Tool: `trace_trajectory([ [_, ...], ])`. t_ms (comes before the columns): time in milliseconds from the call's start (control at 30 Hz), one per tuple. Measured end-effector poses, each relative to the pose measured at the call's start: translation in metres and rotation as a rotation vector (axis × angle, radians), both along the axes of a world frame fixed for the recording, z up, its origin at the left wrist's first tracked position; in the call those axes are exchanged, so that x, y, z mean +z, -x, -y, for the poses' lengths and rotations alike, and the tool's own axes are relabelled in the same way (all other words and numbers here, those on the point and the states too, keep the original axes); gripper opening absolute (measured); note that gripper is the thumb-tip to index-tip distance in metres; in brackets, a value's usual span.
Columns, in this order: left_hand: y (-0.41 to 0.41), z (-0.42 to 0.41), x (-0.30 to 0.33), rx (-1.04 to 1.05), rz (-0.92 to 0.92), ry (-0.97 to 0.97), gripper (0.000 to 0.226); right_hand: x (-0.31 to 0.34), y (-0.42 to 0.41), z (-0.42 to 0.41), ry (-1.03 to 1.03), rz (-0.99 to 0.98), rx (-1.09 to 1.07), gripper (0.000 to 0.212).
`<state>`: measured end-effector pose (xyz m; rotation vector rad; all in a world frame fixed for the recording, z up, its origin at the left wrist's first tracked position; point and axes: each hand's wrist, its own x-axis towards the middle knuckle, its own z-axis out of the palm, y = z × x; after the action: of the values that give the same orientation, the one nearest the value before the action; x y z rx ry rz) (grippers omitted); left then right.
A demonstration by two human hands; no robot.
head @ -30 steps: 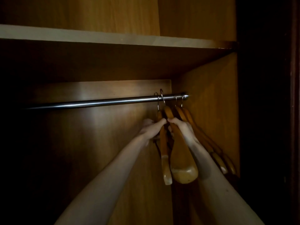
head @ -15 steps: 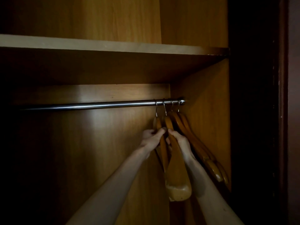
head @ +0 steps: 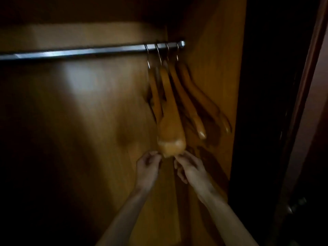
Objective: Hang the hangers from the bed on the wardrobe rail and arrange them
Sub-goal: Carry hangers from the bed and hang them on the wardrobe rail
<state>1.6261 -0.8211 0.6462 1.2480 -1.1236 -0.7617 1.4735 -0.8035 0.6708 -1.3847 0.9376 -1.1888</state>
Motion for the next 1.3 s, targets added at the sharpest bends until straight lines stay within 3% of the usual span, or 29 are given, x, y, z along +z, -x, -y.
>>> trace_trajectory([
  [167,0.013,-0.033,-0.163,-0.239,0.142,-0.533,0.019,-0.175,0.021,-0.039,-0.369,-0.219,-0.108,0.032],
  [267,0.019,-0.071,-0.255,-0.460,0.290,-0.873,0.022,-0.277,0.034,-0.090,-0.639,-0.229,-0.159,0.031],
  [367,0.034,-0.101,-0.342,-0.718,0.512,-1.103,0.026,-0.357,0.055,-0.146,-0.898,-0.189,-0.269,0.032],
  [433,0.031,-0.102,-0.352,-0.714,0.588,-1.163,0.024,-0.374,0.058,-0.156,-0.981,-0.214,-0.356,0.028],
  [633,0.064,-0.155,-0.439,-1.028,0.947,-1.214,0.013,-0.485,0.081,-0.282,-1.359,-0.095,-0.632,0.025],
  [800,0.104,-0.209,-0.476,-1.340,1.228,-1.147,0.023,-0.497,0.068,-0.386,-1.542,0.129,-0.887,0.017],
  [1000,0.190,-0.298,-0.484,-1.769,1.477,-0.957,0.016,-0.513,0.020,-0.504,-1.611,0.575,-1.273,0.020],
  [1300,0.316,-0.462,-0.475,-2.144,1.740,-0.526,0.018,-0.513,-0.029,-0.632,-1.522,1.138,-1.749,0.026],
])
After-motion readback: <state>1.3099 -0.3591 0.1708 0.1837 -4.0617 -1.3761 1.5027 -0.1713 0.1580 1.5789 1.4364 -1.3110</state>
